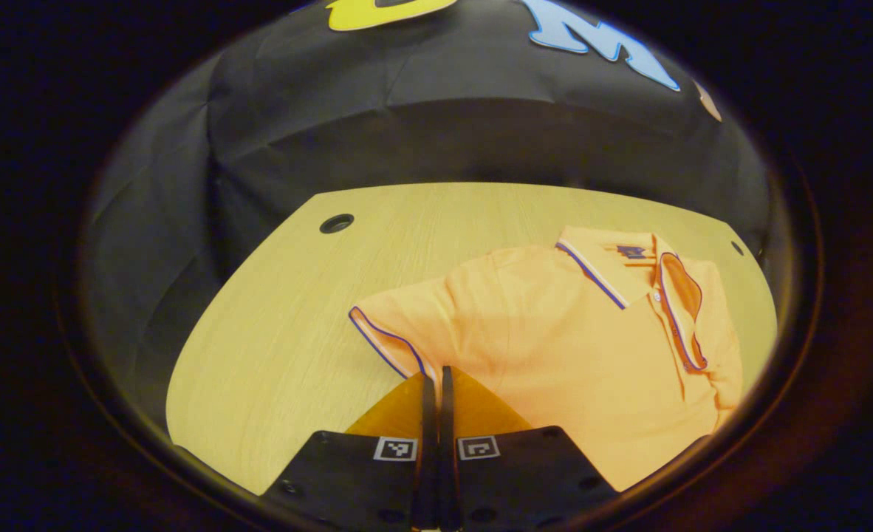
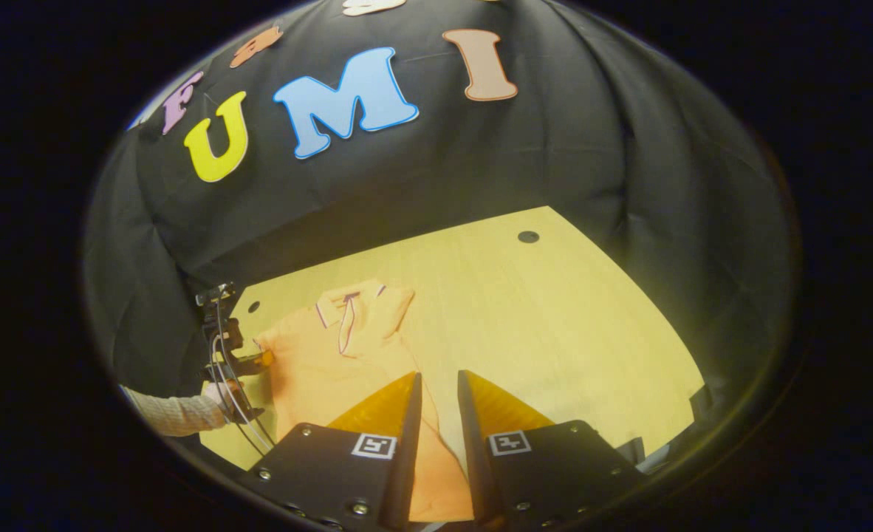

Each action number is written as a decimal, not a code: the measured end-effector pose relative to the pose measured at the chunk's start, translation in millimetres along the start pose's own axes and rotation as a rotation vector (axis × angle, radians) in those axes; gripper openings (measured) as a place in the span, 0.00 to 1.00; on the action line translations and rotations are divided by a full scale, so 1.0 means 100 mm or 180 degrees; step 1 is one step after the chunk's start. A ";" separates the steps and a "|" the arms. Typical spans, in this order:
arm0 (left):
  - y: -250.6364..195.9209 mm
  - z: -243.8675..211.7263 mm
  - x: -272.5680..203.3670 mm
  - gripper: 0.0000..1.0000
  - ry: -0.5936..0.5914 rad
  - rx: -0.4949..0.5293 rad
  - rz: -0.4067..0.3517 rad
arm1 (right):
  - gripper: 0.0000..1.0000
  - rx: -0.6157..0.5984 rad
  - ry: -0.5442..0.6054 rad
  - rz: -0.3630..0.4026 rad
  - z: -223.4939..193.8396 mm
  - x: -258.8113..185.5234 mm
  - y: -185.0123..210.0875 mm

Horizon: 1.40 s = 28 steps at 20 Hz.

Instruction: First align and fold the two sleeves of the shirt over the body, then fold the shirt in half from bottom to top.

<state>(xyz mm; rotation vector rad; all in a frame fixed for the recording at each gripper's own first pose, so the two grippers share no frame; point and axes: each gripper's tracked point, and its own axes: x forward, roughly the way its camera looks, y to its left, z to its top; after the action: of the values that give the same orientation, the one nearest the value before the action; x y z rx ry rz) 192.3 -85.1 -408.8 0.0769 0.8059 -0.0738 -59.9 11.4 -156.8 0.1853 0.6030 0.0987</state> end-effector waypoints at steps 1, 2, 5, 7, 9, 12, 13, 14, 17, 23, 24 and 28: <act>-0.02 0.00 0.00 0.07 0.0022 0.0036 -0.0022 | 0.31 -0.0017 0.0011 -0.0010 -0.02 -0.02 -0.02; -0.04 0.01 0.00 0.06 0.0038 0.0076 -0.0036 | 0.31 -0.0029 0.0014 -0.0019 -0.01 -0.03 -0.04; -0.12 0.14 -0.03 0.06 -0.0026 0.0174 -0.0083 | 0.31 -0.0025 -0.0007 -0.0028 -0.01 -0.05 -0.07; -0.36 0.37 -0.11 0.06 -0.0184 0.0266 -0.0212 | 0.31 -0.0028 -0.0015 -0.0035 0.00 -0.06 -0.09; -0.68 0.57 -0.20 0.06 -0.0315 0.0405 -0.0396 | 0.31 -0.0030 -0.0011 -0.0038 -0.01 -0.08 -0.11; -1.18 0.80 -0.36 0.05 -0.0463 0.0571 -0.0658 | 0.31 -0.0005 -0.0013 -0.0056 0.00 -0.11 -0.13; -1.35 0.84 -0.40 0.06 -0.0476 0.0618 -0.0739 | 0.31 0.0012 -0.0024 -0.0064 0.01 -0.12 -0.14; -1.63 0.87 -0.45 0.06 -0.0475 0.0679 -0.0866 | 0.31 0.0046 -0.0039 -0.0089 0.01 -0.13 -0.16; -1.94 0.83 -0.45 0.06 -0.0417 0.0760 -0.0916 | 0.31 0.0120 -0.0071 -0.0143 -0.06 -0.17 -0.23; -2.39 0.73 -0.52 0.46 -0.0309 0.0809 -0.1142 | 0.31 0.0304 -0.0087 -0.0228 -0.15 -0.23 -0.37; -2.40 0.74 -0.54 0.55 -0.0313 0.0812 -0.1161 | 0.31 0.0318 -0.0085 -0.0231 -0.14 -0.23 -0.39; -2.36 0.69 -0.68 1.00 -0.0292 0.0774 -0.1178 | 0.31 0.0331 -0.0058 -0.0213 -0.18 -0.18 -0.39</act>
<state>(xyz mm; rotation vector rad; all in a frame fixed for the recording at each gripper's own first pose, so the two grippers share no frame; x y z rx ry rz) 172.8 -323.8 -321.6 0.1523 0.7087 -0.5222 -83.4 -26.3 -169.5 0.2664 0.5959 0.0010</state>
